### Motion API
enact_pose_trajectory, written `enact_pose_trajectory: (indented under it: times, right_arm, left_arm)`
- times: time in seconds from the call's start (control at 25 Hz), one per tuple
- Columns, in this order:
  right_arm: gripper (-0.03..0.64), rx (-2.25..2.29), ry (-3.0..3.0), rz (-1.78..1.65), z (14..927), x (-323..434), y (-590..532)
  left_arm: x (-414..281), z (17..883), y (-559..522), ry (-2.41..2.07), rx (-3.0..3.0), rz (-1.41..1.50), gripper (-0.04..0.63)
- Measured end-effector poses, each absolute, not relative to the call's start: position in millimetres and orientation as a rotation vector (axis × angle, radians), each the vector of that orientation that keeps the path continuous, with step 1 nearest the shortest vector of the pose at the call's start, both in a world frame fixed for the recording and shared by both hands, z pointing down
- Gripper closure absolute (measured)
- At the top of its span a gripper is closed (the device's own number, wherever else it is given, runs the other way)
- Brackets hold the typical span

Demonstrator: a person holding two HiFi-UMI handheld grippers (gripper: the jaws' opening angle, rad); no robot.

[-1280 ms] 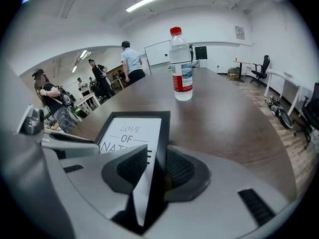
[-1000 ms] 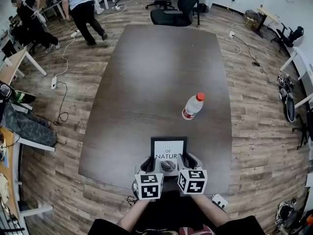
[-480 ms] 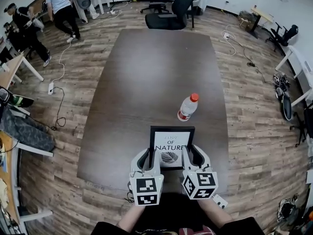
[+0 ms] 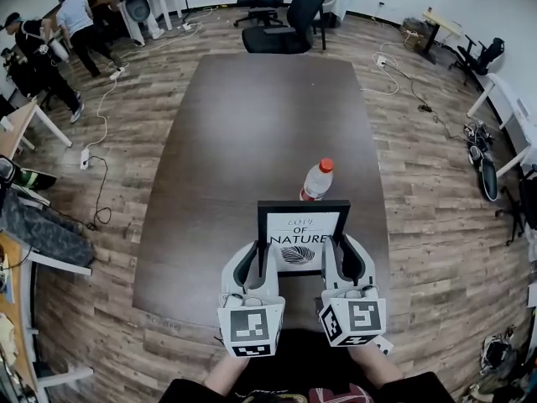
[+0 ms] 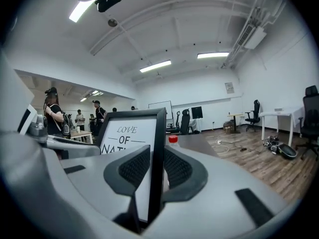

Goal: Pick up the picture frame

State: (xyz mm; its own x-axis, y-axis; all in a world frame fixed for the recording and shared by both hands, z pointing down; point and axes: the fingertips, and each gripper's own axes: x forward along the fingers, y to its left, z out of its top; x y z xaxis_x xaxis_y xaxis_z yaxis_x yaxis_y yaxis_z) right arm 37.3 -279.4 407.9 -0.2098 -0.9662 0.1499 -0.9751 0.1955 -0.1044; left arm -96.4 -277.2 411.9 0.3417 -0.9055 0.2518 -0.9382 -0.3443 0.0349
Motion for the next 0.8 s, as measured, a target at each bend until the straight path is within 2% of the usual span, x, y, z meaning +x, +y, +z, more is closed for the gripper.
enact_pose_trajectory:
  times: [0.8]
  right_arm:
    - [0.526,2.002,-2.392,0.142,383,43,-279]
  left_arm:
    - [-90,391,-281,-1.691,2.506,0.191,0.515]
